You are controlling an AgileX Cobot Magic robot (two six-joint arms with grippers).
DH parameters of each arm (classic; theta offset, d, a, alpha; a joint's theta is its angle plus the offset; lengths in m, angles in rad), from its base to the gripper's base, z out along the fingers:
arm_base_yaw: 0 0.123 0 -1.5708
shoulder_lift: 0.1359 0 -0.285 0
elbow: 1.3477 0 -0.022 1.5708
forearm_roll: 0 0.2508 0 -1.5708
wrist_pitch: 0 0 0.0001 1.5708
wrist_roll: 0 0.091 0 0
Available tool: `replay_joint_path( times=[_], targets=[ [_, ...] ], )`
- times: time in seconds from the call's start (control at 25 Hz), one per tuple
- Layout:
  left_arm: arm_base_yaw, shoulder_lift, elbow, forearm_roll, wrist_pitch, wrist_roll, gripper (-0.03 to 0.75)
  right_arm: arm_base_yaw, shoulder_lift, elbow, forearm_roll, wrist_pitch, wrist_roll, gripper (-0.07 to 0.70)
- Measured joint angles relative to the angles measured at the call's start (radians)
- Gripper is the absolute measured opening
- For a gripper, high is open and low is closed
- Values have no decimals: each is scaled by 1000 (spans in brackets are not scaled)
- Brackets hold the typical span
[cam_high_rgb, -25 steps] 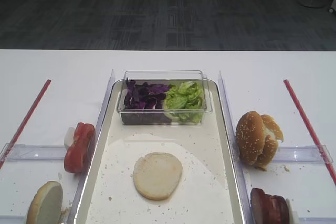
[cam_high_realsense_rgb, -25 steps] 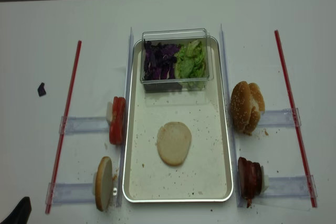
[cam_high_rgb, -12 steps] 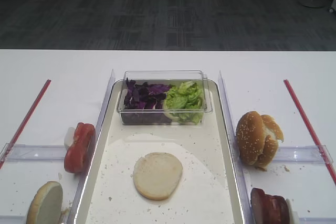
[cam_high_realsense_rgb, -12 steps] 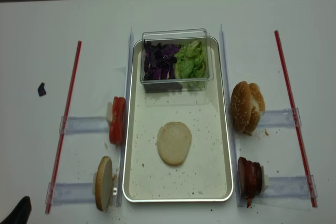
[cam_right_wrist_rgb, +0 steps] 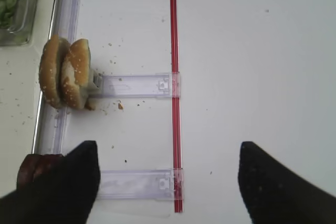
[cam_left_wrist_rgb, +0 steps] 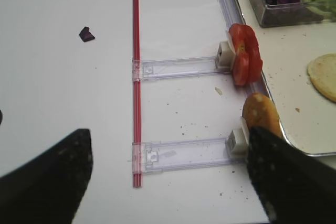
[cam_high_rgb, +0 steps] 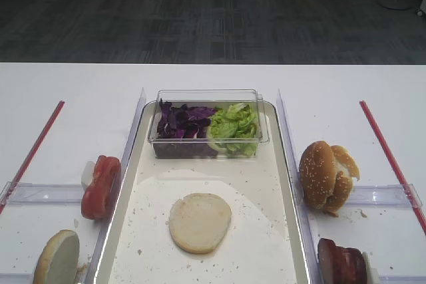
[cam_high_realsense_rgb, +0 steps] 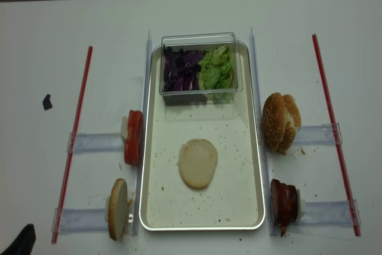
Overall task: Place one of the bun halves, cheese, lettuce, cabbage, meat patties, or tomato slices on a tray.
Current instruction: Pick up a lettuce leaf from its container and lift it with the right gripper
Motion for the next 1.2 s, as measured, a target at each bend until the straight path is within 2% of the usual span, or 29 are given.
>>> replay_joint_path(
  times=[0.28, 0.64, 0.96, 1.2],
  targets=[
    [0, 0, 0, 0, 0, 0, 554, 0, 300, -171, 26, -16, -37, 568],
    [0, 0, 0, 0, 0, 0, 554, 0, 695, -396, 106, -68, -120, 568],
    [0, 0, 0, 0, 0, 0, 554, 0, 1026, -615, 110, -76, -129, 568],
    [0, 0, 0, 0, 0, 0, 554, 0, 1204, -717, 110, -82, -129, 568]
  ],
)
